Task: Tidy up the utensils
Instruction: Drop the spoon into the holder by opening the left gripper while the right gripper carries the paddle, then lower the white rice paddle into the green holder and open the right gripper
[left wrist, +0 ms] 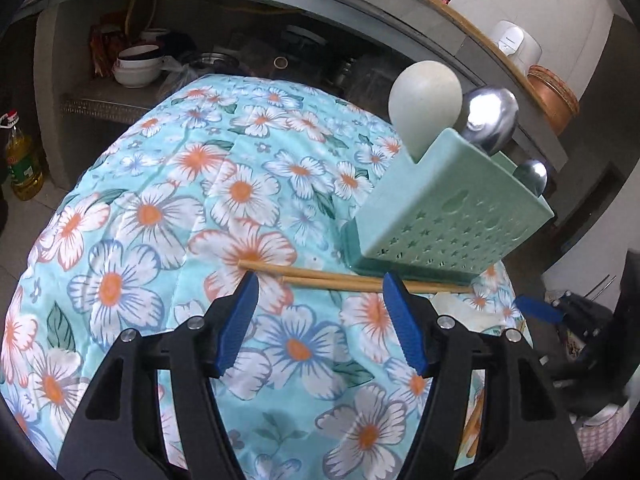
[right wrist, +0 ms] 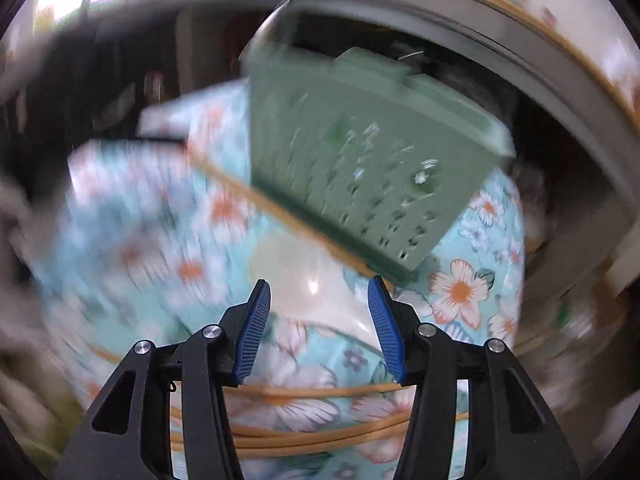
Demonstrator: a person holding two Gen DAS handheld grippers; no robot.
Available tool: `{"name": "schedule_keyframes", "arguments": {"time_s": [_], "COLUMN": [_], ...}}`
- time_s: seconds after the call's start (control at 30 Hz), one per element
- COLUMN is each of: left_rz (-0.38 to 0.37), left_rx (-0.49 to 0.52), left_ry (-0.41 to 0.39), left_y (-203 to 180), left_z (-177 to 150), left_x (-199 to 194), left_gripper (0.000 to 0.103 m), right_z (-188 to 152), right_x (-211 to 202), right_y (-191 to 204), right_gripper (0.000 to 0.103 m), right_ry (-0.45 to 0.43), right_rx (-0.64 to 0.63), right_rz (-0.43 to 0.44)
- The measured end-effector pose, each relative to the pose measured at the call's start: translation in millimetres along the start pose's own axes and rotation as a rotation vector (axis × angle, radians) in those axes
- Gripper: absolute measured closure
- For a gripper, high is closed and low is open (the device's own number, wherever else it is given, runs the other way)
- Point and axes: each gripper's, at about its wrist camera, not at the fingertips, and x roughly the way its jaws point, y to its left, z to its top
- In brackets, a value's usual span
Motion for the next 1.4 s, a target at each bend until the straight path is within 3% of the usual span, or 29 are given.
{"name": "schedule_keyframes", "arguments": {"time_s": [0.2,0.3,0.4,0.5,0.6,0.97,1.4], "left_rz": [-0.007,-0.006,-0.005,-0.006,-0.009,-0.009,-0.004], "left_rx": [-0.037,-0.046,-0.06,-0.07,-0.073,-0.073,-0.067], "left_ry": [0.011,0.015,0.019,0.022,0.022,0.021,0.039], "left_y": [14,20,25,30,31,30,22], "left_z": [-1,-3,-5,-7,-8,-11,-16], "left_x": [6,8,10,11,11,7,7], "left_gripper": [0.042,0.042,0.042,0.042,0.042,0.042,0.042], "right_z": [-9,-7,-3,-2,-2,18,52], "right_x": [36,42,48,52,53,-9,-140], "right_y": [40,48,53,64,76,55,-12], "right_gripper": [0.053,0.053,0.067,0.088,0.092,0.1,0.1], "right_ry": [0.083,0.062,0.061,0.058,0.037,-0.089,-0.393], "right_rx": [-0.244,-0.281,-0.281,-0.291,-0.333,-0.143,0.107], "right_rz": [-0.093,-0.137,-0.154,-0.171,-0.231,-0.177,-0.137]}}
